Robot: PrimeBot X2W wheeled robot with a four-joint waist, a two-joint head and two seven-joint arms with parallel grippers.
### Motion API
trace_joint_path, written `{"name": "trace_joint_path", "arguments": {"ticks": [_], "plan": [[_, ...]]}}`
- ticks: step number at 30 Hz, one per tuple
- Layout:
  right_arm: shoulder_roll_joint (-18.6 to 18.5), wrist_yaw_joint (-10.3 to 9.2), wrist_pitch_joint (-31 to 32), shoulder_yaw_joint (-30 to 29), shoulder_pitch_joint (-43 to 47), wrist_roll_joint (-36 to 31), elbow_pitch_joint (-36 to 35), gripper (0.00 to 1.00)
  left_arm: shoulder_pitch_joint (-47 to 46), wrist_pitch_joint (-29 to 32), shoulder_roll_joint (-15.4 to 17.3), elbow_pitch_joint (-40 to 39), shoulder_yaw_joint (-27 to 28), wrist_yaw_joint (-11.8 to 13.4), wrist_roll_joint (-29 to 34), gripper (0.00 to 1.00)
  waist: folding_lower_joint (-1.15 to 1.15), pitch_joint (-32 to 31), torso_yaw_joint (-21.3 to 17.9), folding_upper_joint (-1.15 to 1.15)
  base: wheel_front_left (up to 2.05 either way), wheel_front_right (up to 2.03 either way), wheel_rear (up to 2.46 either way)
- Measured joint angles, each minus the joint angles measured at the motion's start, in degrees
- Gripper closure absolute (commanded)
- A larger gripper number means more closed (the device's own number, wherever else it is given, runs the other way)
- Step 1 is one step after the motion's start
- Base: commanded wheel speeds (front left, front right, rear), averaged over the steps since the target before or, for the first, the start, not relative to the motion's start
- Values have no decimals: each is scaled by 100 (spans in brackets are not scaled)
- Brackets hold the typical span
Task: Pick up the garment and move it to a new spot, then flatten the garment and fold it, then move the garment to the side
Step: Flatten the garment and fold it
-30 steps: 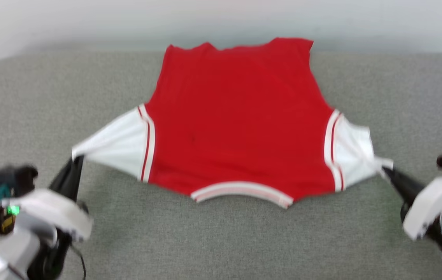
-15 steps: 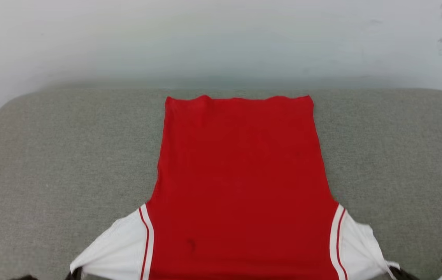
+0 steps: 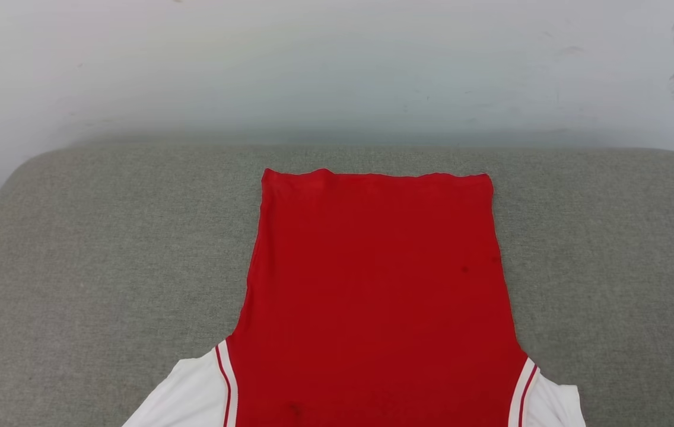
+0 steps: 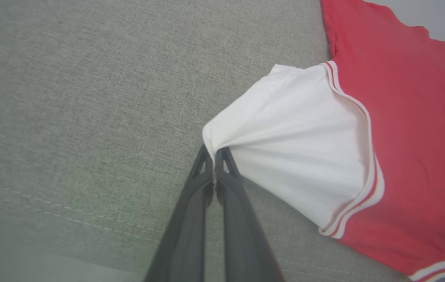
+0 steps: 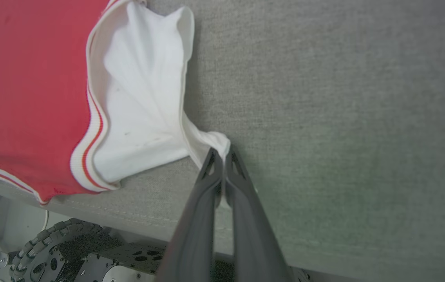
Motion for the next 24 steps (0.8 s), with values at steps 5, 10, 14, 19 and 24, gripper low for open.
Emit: {"name": "trace_joint_path", "arguments": {"ticks": [5,10,14,19,24], "plan": [[123,-4,-84,-486,-29,-213,-311,0,-37,0,-52,-30,36,-42,146,100,0,-15,-1,0,0,0,0],[13,-4,-55,-1407,-705,-638,-1260,0,-170,-8,-66,-268,55,-42,380,100,0,109,53,0,0,0,0],[-102,-5,360,-1760,-1500,-927,-1688,0,-373,-9,-83,-459,40,-8,537,100,1,259,151,0,0,0,0],[-270,-5,1341,-1764,-2792,-1082,-1893,0,-669,-5,-145,-667,-59,16,728,100,1,554,329,0,0,0,0],[-432,-4,2796,-1426,-4075,-1183,-1588,0,-1033,-5,-250,-782,-174,3,913,100,2,953,551,0,0,0,0]]}}
